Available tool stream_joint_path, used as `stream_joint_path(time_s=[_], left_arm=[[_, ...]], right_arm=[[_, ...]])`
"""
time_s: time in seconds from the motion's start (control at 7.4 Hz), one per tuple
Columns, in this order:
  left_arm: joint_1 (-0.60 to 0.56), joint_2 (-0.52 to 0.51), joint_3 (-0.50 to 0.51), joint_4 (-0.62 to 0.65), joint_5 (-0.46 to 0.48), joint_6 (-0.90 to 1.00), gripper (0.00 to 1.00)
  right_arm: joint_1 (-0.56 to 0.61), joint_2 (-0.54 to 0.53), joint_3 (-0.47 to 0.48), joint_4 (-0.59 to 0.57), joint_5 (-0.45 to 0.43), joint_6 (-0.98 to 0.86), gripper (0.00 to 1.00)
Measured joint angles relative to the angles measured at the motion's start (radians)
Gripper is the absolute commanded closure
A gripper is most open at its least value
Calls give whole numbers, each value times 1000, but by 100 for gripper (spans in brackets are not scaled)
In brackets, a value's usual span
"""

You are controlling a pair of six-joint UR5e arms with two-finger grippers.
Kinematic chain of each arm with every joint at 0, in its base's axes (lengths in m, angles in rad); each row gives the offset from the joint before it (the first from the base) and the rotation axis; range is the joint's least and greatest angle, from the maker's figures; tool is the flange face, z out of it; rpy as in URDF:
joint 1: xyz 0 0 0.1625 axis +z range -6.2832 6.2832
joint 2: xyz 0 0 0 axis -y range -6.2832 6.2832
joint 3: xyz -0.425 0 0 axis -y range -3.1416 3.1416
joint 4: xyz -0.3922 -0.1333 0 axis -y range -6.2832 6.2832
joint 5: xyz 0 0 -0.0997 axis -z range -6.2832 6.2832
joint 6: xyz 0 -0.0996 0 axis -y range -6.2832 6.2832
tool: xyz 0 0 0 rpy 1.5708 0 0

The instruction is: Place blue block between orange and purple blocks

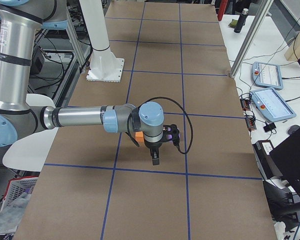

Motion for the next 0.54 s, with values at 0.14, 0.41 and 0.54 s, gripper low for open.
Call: stream_joint_path(time_s=[0.14,0.41,0.54], left_arm=[[0,0,-1,0,0,-2,0],[0,0,-4,1,1,-8,0],[0,0,-3,1,2,-9,0]], right_arm=[[0,0,0,0,1,1,0],[-1,0,-1,0,3,1,0],[-2,0,0,0,4,1,0]])
